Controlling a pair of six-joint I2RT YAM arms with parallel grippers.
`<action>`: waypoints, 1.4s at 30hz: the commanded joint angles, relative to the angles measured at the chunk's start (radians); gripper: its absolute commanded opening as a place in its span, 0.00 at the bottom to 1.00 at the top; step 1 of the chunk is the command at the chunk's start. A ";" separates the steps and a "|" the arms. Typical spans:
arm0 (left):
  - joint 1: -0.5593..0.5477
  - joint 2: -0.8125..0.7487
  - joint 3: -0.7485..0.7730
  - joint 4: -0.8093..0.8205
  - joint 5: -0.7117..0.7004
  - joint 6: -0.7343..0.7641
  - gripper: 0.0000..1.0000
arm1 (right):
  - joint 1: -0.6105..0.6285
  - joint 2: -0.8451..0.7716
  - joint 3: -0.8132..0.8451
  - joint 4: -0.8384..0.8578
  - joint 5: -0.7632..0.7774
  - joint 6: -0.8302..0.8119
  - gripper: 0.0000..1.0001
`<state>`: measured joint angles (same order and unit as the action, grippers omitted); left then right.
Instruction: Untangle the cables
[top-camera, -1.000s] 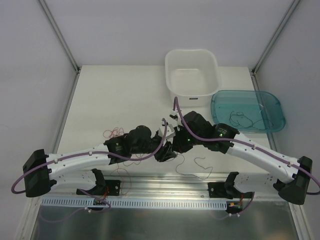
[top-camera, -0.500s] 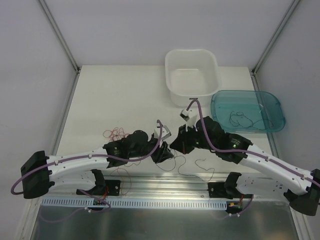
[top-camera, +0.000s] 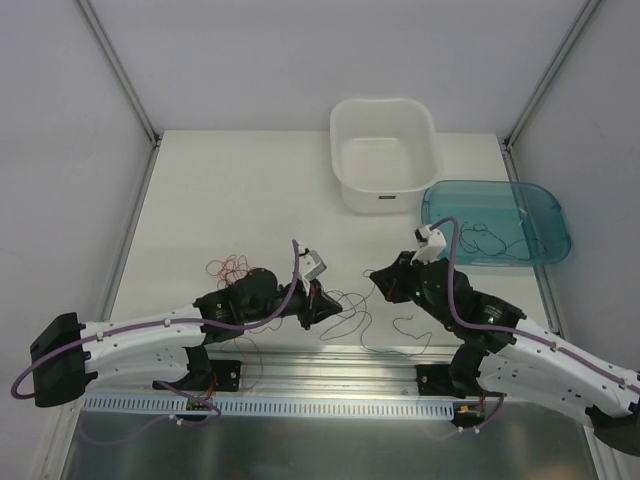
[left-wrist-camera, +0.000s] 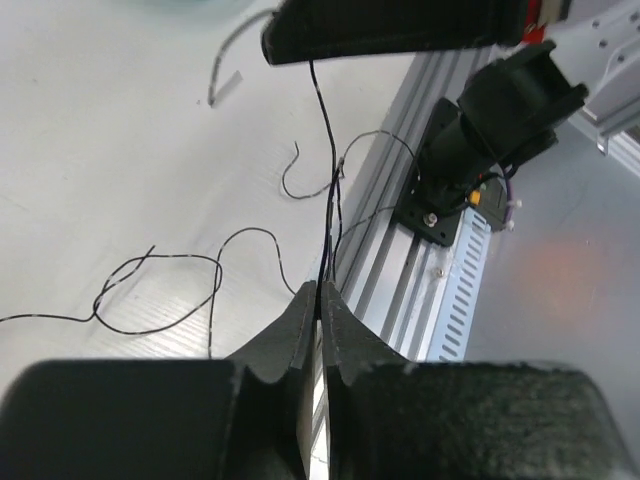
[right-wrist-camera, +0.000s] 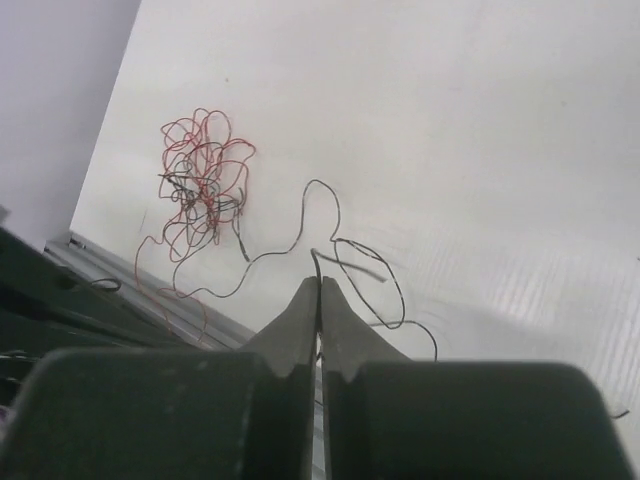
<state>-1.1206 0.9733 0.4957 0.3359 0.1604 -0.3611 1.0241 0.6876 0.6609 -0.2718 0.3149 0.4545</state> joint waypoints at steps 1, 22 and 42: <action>-0.011 -0.079 -0.029 0.069 -0.119 -0.024 0.00 | -0.004 -0.049 -0.067 -0.009 0.113 0.124 0.01; -0.004 -0.045 0.205 -0.146 -0.610 -0.033 0.00 | -0.007 0.090 0.037 -0.243 0.039 -0.086 0.63; 0.039 -0.081 0.165 -0.196 -0.657 -0.145 0.00 | -0.091 0.521 -0.047 -0.004 -0.284 0.027 0.57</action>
<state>-1.0973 0.9169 0.6712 0.1253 -0.4789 -0.4805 0.9398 1.1744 0.5980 -0.3439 0.0948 0.4587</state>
